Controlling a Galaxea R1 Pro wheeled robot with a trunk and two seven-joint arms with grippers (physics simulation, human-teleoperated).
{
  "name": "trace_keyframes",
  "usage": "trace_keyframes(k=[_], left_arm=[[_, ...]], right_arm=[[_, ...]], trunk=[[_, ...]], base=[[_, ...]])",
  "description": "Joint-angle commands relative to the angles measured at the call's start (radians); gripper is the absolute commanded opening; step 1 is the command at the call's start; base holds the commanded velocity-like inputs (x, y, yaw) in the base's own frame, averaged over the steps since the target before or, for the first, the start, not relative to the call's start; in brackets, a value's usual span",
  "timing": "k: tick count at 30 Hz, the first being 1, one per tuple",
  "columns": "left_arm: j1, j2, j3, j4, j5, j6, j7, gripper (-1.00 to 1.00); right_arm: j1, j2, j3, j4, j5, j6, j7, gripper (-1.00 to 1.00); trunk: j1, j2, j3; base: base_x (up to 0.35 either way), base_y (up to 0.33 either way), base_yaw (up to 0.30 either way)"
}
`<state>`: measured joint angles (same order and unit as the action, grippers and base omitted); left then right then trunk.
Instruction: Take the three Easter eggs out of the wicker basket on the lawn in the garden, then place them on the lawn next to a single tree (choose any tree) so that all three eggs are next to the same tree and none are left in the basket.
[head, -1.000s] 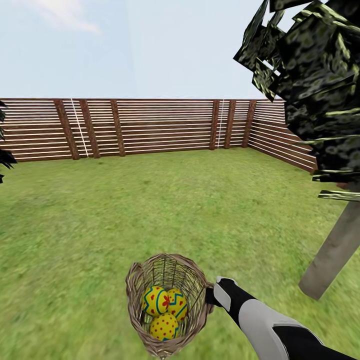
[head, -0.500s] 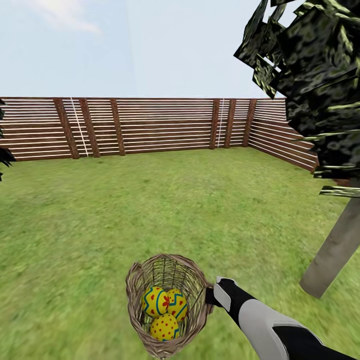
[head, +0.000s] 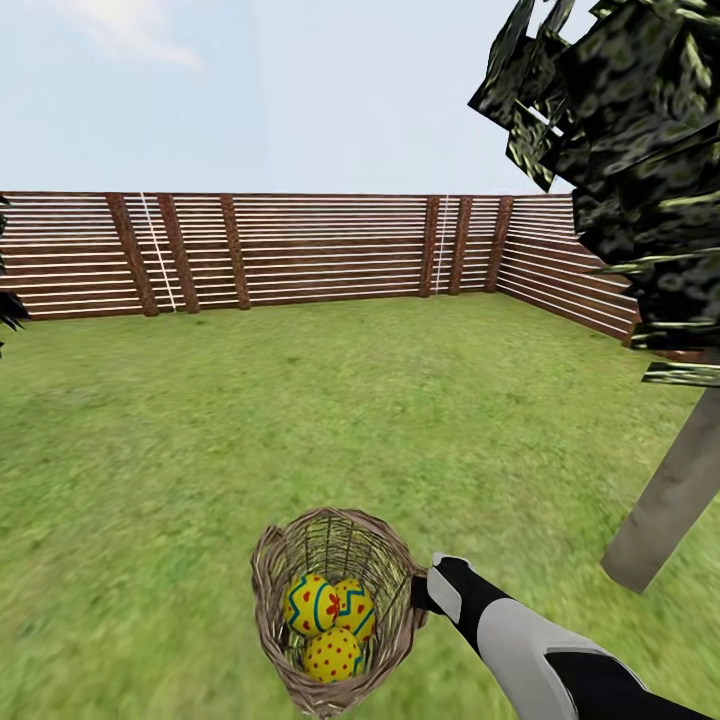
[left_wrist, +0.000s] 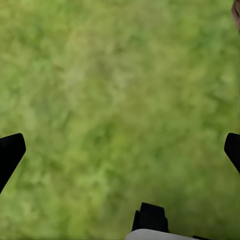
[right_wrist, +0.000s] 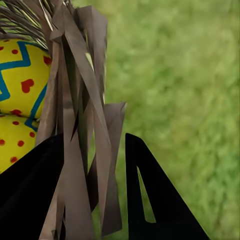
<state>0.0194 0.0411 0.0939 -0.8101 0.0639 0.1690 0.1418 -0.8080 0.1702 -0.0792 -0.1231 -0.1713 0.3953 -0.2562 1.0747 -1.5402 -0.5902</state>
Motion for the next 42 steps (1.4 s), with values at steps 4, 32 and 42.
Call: trace_keyframes(k=[4, 32, 42], left_arm=[[0.001, 0.000, -0.002, -0.003, 0.007, 0.006, 0.004, 1.00], [0.001, 0.000, -0.002, -0.001, 0.005, 0.005, 0.004, 1.00], [0.001, 0.000, -0.003, 0.018, 0.004, -0.008, 0.006, 1.00]], right_arm=[[0.000, 0.002, -0.013, -0.002, -0.010, 0.002, -0.005, -1.00], [0.000, 0.002, -0.011, -0.001, -0.010, 0.002, -0.005, -1.00], [0.000, 0.002, -0.011, 0.000, -0.010, 0.002, -0.005, -1.00]], trunk=[[0.015, -0.029, -0.013], [0.123, -0.225, -0.101], [0.161, -0.295, -0.132]], base=[[0.000, 0.000, 0.000], [0.000, 0.000, 0.000], [0.000, 0.000, 0.000]])
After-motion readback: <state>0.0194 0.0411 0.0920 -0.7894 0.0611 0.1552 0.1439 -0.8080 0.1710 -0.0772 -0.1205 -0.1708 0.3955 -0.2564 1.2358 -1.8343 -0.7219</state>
